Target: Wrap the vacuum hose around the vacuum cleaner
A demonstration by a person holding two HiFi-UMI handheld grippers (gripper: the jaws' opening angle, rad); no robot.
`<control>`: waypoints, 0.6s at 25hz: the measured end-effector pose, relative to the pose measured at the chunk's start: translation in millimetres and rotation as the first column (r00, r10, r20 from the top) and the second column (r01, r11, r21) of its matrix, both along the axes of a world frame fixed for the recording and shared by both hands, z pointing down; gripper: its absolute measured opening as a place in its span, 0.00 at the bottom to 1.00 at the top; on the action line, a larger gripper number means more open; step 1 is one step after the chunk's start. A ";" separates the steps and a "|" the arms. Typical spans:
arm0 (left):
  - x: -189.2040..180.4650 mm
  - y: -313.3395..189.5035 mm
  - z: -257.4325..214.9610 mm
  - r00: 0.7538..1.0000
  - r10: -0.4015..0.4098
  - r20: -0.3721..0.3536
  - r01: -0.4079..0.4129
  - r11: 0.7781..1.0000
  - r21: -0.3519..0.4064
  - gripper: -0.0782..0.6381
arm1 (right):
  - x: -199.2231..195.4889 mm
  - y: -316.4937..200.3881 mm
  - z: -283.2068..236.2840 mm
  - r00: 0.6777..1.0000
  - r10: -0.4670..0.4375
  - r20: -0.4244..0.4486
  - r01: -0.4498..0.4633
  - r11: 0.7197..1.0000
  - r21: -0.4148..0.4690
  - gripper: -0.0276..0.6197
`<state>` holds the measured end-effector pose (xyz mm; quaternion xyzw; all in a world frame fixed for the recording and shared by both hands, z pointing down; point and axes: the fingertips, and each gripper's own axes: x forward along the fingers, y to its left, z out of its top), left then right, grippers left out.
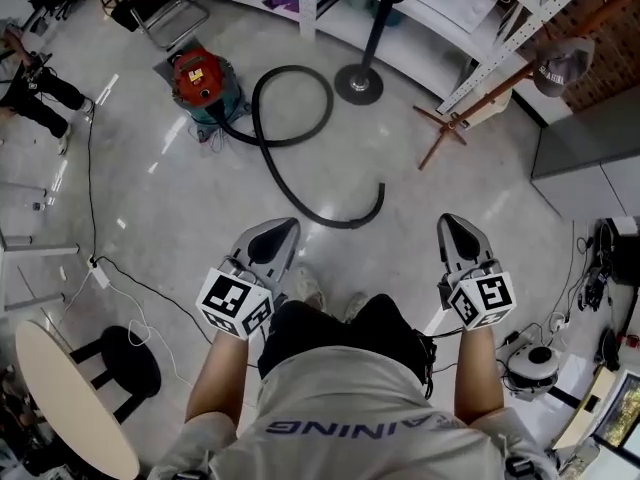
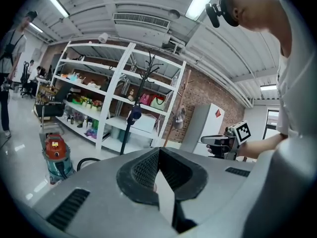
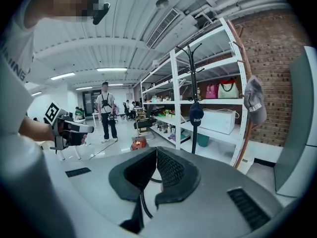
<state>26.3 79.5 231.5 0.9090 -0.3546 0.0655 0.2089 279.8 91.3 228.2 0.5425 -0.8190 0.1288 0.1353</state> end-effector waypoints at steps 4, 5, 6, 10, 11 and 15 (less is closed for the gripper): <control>2.1 -46.6 32.5 1.000 -0.018 0.015 0.018 1.000 -0.011 0.13 | -2.1 -53.7 37.2 0.999 -0.044 0.014 0.044 0.999 -0.019 0.06; 5.0 -60.2 40.8 1.000 -0.022 0.020 0.022 1.000 -0.006 0.13 | -0.5 -68.9 47.2 0.998 -0.059 0.016 0.059 0.998 -0.017 0.06; 9.0 -73.6 49.4 0.999 -0.024 0.025 0.024 1.000 0.000 0.13 | 1.9 -84.0 57.9 0.997 -0.075 0.016 0.075 0.997 -0.016 0.06; 22.3 -111.3 94.8 0.998 -0.034 0.056 0.034 0.999 0.014 0.13 | 11.2 -128.3 114.7 0.988 -0.156 0.004 0.156 0.987 -0.041 0.06; 23.3 -118.2 110.3 0.997 -0.043 0.063 0.043 0.999 0.009 0.13 | 12.9 -136.0 132.3 0.984 -0.178 -0.003 0.178 0.983 -0.054 0.06; 24.9 -139.7 194.5 0.993 -0.081 0.089 0.083 0.996 -0.016 0.13 | 21.4 -159.0 221.4 0.970 -0.243 -0.003 0.241 0.964 -0.117 0.06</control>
